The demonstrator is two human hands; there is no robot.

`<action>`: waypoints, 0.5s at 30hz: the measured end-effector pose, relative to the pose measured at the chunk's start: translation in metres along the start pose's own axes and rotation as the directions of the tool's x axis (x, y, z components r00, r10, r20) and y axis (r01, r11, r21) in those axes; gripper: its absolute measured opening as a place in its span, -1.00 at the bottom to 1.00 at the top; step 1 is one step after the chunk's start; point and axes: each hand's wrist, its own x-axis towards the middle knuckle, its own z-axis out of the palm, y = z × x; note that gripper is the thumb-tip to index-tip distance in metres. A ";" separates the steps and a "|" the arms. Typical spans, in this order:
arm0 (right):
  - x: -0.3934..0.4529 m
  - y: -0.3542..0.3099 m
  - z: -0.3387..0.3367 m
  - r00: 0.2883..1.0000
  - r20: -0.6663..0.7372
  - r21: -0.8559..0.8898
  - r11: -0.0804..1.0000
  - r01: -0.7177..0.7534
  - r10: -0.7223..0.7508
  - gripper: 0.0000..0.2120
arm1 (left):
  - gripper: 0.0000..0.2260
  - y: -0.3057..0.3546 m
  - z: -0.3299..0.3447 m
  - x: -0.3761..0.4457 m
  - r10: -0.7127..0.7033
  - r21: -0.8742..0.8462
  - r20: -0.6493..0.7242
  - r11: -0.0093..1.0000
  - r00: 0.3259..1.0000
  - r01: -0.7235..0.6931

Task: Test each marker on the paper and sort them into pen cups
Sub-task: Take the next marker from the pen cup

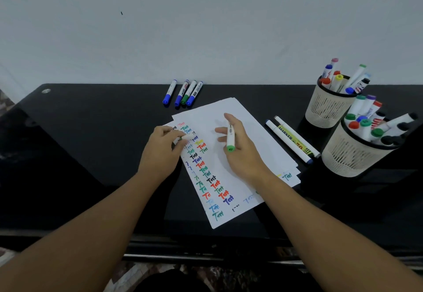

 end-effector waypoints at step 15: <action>0.012 -0.012 -0.019 0.988 0.153 0.226 0.972 -0.068 0.033 -0.40 | -0.72 0.011 -0.007 -0.011 0.133 0.103 -0.041 0.986 0.990 -0.128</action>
